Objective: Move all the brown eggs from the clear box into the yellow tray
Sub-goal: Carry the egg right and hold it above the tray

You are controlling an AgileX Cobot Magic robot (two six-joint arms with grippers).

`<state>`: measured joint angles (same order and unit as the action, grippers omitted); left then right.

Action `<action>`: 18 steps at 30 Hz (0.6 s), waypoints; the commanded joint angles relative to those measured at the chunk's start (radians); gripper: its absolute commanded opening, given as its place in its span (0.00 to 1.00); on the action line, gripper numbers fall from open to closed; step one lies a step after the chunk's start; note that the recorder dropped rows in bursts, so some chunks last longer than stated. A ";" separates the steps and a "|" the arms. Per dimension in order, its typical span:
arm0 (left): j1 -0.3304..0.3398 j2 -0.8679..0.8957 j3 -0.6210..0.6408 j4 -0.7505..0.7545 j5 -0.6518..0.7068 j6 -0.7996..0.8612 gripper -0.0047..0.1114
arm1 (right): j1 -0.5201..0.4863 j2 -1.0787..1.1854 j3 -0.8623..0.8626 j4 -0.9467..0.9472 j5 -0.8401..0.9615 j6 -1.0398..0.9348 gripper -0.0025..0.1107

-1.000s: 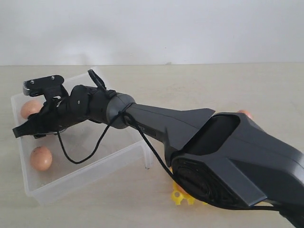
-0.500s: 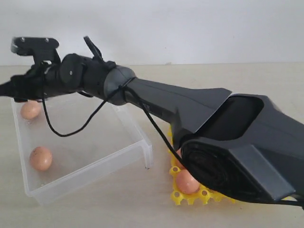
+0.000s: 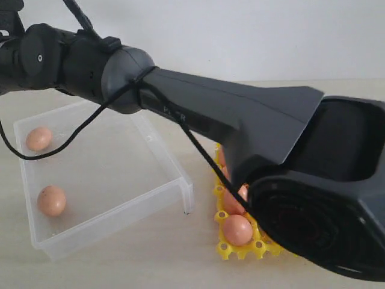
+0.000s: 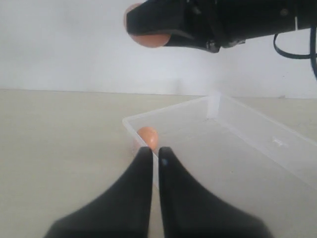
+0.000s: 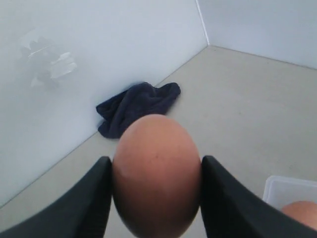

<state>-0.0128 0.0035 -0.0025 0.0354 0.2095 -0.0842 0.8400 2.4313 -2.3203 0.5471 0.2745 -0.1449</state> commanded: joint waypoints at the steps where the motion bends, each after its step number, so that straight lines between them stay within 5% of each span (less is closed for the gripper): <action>1: 0.002 -0.003 0.003 0.001 -0.002 -0.002 0.08 | -0.003 -0.127 0.165 -0.001 -0.138 0.011 0.02; 12: 0.002 -0.003 0.003 0.001 -0.002 -0.002 0.08 | 0.063 -0.751 1.342 -0.001 -0.922 0.035 0.02; 18: 0.002 -0.003 0.003 0.001 -0.002 -0.002 0.08 | -0.050 -1.002 1.636 0.009 -0.814 0.038 0.02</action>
<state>-0.0128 0.0035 -0.0025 0.0354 0.2095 -0.0842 0.8394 1.5269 -0.7833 0.5514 -0.5750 -0.1173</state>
